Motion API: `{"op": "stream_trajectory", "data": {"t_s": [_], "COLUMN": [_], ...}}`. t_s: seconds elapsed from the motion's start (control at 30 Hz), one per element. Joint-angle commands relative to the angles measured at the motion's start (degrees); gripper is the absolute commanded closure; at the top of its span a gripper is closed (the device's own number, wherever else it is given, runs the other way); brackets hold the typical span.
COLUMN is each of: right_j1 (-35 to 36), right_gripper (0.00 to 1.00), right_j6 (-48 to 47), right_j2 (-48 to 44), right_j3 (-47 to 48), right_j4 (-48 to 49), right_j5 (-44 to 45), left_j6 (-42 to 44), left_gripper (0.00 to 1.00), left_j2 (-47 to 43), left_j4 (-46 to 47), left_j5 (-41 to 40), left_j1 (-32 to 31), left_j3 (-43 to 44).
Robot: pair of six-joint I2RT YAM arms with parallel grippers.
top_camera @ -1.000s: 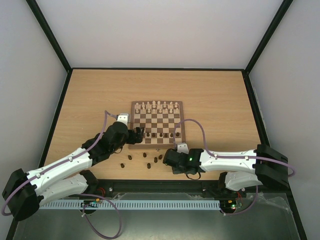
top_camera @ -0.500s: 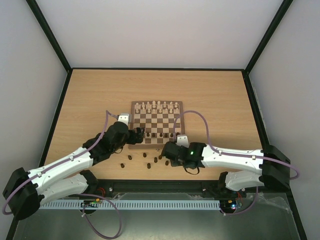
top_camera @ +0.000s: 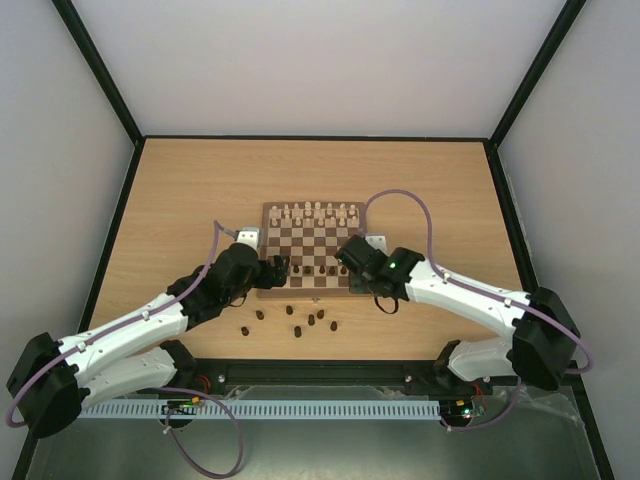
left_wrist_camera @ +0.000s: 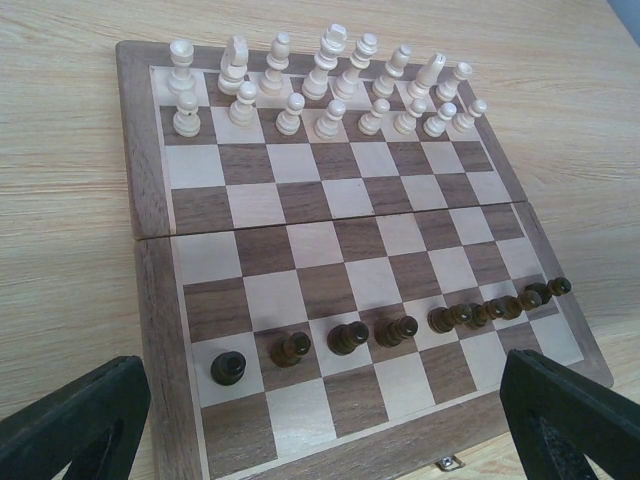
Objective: Set up the chess pieces on the board
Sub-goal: Place the chess piece on the chessboard.
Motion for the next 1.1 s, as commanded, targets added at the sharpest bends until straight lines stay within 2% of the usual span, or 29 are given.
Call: {"op": "stream_trajectory", "data": {"t_s": [0.0, 0.4, 1.07], "right_j1": [-1.68, -4.07, -5.73], "right_gripper": [0.87, 0.87, 0.84], "right_j6": [-5.02, -7.60, -9.01], "right_j2": [3.93, 10.47, 13.89], "right_j3": [2.44, 3.49, 3.24], "right_j4": [0.95, 4.93, 7.58], "right_j5": [-1.56, -3.78, -5.70], "left_j6": [0.46, 0.30, 0.36], "left_gripper": [0.01, 0.01, 0.01], "left_j2": [0.20, -0.16, -0.33], "left_j4": [0.77, 0.73, 0.72], "left_j5": [-0.67, -0.50, -0.25], "left_j1": [-0.04, -0.09, -0.06], "left_j3": [-0.28, -0.32, -0.39]}}
